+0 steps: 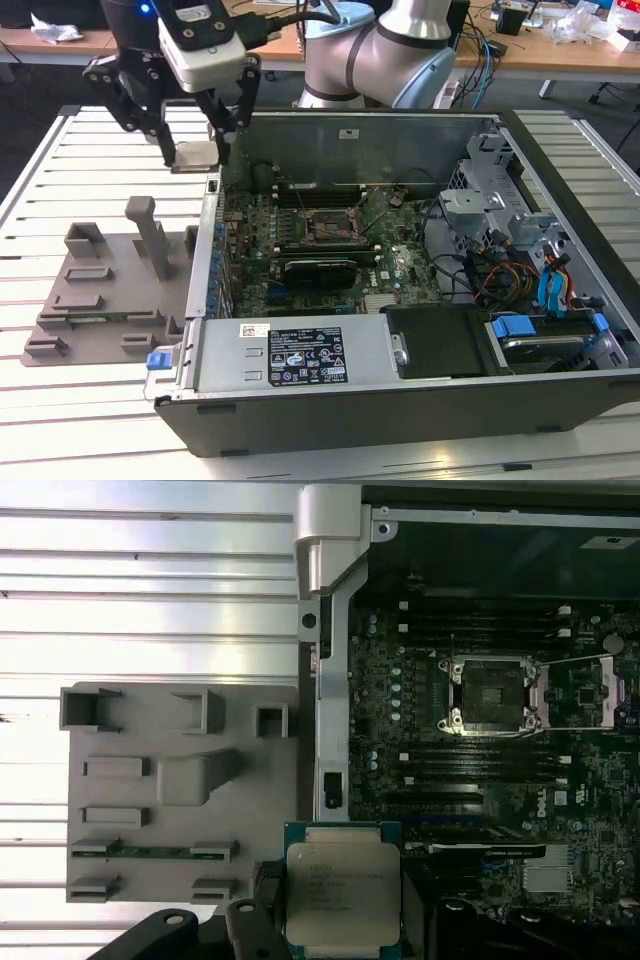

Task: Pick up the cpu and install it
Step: 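Pick up the cpu and move it towards the insertion slot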

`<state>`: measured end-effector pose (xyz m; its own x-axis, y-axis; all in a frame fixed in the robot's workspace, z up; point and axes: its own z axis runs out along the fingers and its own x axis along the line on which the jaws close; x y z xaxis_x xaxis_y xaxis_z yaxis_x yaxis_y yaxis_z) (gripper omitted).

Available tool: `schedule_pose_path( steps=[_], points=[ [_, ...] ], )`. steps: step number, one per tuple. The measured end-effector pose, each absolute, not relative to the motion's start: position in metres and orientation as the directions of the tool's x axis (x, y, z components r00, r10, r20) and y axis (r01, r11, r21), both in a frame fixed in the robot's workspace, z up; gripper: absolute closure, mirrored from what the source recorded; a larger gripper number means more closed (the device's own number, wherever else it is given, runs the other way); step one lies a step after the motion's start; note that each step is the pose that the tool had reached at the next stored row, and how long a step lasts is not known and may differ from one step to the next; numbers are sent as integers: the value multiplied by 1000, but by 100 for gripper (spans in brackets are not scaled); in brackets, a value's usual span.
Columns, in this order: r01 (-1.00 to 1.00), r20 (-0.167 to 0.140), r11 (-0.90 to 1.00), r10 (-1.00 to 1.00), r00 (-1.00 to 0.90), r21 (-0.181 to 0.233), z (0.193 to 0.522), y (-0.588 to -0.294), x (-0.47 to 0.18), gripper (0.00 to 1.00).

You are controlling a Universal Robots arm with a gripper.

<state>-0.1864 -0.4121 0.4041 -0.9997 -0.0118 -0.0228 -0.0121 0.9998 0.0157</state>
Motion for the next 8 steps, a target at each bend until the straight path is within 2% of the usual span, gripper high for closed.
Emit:
schedule_pose_path(
  steps=[8],
  points=[
    [-9, -19, 1000, -8, -1000, 16, 394, -411, -151, 45]
  ],
)
